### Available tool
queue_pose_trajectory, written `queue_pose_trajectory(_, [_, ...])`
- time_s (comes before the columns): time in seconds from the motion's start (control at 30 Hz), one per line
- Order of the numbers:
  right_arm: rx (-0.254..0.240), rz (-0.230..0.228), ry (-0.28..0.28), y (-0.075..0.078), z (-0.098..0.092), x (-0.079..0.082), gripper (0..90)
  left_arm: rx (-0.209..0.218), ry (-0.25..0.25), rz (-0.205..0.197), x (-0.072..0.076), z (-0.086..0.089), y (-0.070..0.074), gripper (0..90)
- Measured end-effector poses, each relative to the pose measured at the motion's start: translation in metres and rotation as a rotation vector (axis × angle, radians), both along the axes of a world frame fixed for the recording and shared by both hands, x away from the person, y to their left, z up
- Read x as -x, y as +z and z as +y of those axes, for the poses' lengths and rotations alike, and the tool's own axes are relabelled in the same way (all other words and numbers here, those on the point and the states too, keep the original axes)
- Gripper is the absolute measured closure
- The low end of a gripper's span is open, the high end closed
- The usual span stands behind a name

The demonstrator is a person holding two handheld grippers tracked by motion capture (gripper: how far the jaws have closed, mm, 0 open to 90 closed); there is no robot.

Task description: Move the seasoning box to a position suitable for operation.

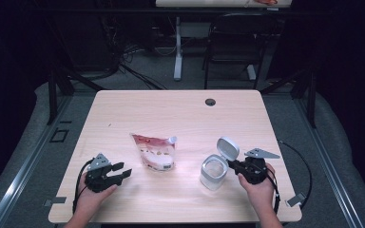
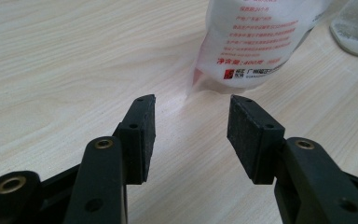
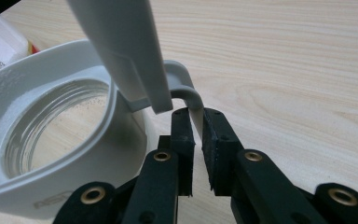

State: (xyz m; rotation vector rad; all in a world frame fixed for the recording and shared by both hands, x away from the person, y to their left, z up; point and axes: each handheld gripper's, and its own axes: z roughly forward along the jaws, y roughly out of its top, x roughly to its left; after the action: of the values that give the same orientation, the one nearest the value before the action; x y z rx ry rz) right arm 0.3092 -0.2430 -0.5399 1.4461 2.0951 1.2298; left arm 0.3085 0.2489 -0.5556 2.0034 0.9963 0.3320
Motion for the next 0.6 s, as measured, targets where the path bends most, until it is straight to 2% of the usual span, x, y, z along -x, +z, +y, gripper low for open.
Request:
queue_pose_trajectory(0.2, [-0.003, -0.009, 0.008, 0.003, -0.005, 0.003, 82.0, -0.002, 0.006, -0.004, 0.0, 0.002, 0.002, 52.4])
queue_pose_trajectory(0.3, [-0.013, -0.012, 0.007, 0.004, -0.007, 0.006, 80.6, 0.013, 0.011, -0.001, 0.001, 0.003, 0.003, 53.3])
queue_pose_trajectory(0.37, [-0.01, -0.02, 0.003, 0.007, -0.01, 0.012, 79.2, 0.019, 0.022, -0.007, 0.0, 0.005, 0.006, 53.0])
queue_pose_trajectory(0.4, [-0.011, -0.023, 0.0, 0.008, -0.01, 0.014, 78.5, 0.01, 0.023, 0.007, -0.001, 0.005, 0.008, 52.5])
queue_pose_trajectory(0.47, [-0.012, -0.026, 0.0, 0.011, -0.012, 0.018, 77.2, 0.039, 0.017, 0.016, -0.004, 0.005, 0.012, 54.0])
queue_pose_trajectory(0.6, [-0.016, -0.034, 0.005, 0.017, -0.015, 0.025, 76.5, 0.052, 0.009, -0.003, -0.011, 0.004, 0.027, 54.7])
